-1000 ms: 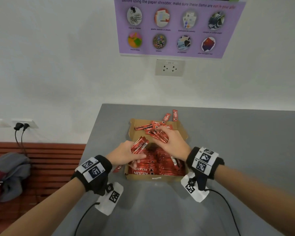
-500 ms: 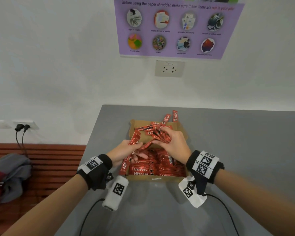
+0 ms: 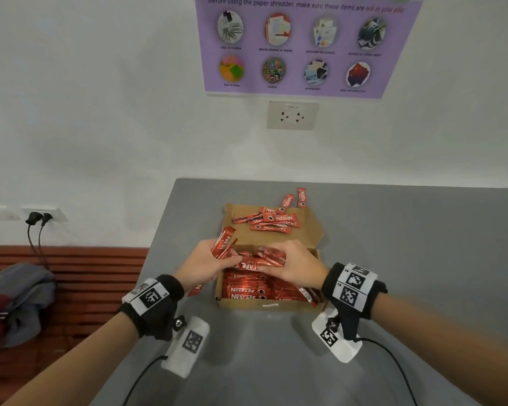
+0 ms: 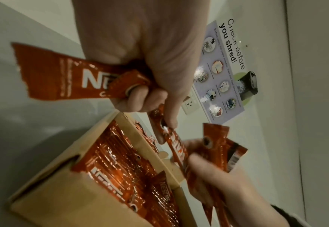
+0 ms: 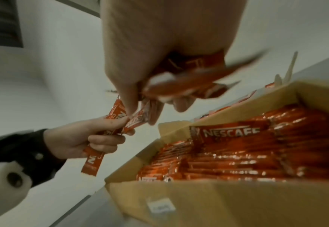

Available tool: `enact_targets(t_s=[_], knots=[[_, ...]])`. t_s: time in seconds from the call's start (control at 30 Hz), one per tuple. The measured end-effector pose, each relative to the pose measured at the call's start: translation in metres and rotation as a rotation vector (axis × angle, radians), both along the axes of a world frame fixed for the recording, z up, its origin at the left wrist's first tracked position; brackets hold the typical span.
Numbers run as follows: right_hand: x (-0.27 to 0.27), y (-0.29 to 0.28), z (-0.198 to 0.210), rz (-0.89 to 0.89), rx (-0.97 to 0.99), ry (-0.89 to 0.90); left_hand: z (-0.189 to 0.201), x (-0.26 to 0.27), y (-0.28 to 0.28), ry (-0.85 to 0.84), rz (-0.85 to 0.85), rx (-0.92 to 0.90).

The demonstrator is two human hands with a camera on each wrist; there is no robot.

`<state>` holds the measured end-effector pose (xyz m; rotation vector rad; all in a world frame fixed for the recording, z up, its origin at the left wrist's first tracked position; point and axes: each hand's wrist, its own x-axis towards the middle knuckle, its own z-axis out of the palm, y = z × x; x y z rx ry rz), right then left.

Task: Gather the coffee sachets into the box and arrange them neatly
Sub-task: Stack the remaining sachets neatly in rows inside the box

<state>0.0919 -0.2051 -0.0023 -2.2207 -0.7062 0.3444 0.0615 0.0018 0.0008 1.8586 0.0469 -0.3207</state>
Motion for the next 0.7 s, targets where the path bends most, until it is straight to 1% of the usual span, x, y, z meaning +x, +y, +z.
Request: enact_targets(t_s=[0.03, 0.13, 0.23, 0.3, 0.37, 0.4, 0.47, 0.53, 0.57, 0.63, 0.7], knots=[[-0.001, 0.002, -0.002, 0.023, -0.038, 0.03, 0.001, -0.002, -0.001, 0.0, -0.024, -0.002], [-0.004, 0.006, -0.008, 0.062, -0.113, 0.031, 0.005, -0.006, 0.001, 0.022, -0.094, 0.013], [-0.004, 0.007, -0.006, 0.084, -0.122, 0.039, 0.002, -0.005, 0.008, -0.009, -0.135, 0.075], [0.0, 0.009, -0.002, 0.107, -0.133, 0.004, 0.0, 0.0, 0.01, -0.026, -0.194, 0.167], [0.005, 0.012, 0.003, 0.104, -0.091, -0.041, -0.001, 0.002, 0.006, -0.012, -0.24, 0.194], [0.006, 0.014, 0.005, 0.08, -0.047, -0.076, -0.002, 0.003, 0.004, -0.037, -0.217, 0.196], [0.009, 0.015, 0.007, -0.051, 0.067, -0.165, -0.007, 0.005, 0.002, -0.089, -0.07, 0.136], [0.01, 0.012, 0.008, -0.217, 0.123, -0.236, -0.01, 0.004, -0.001, -0.094, 0.133, -0.027], [0.01, 0.011, 0.009, -0.259, 0.118, -0.24, -0.011, 0.004, -0.003, -0.094, 0.215, -0.109], [0.006, 0.014, 0.008, -0.227, 0.115, -0.195, -0.008, 0.002, -0.009, -0.096, 0.284, -0.224], [0.003, 0.019, 0.006, -0.169, 0.158, -0.157, -0.003, 0.0, -0.019, -0.1, 0.275, -0.316]])
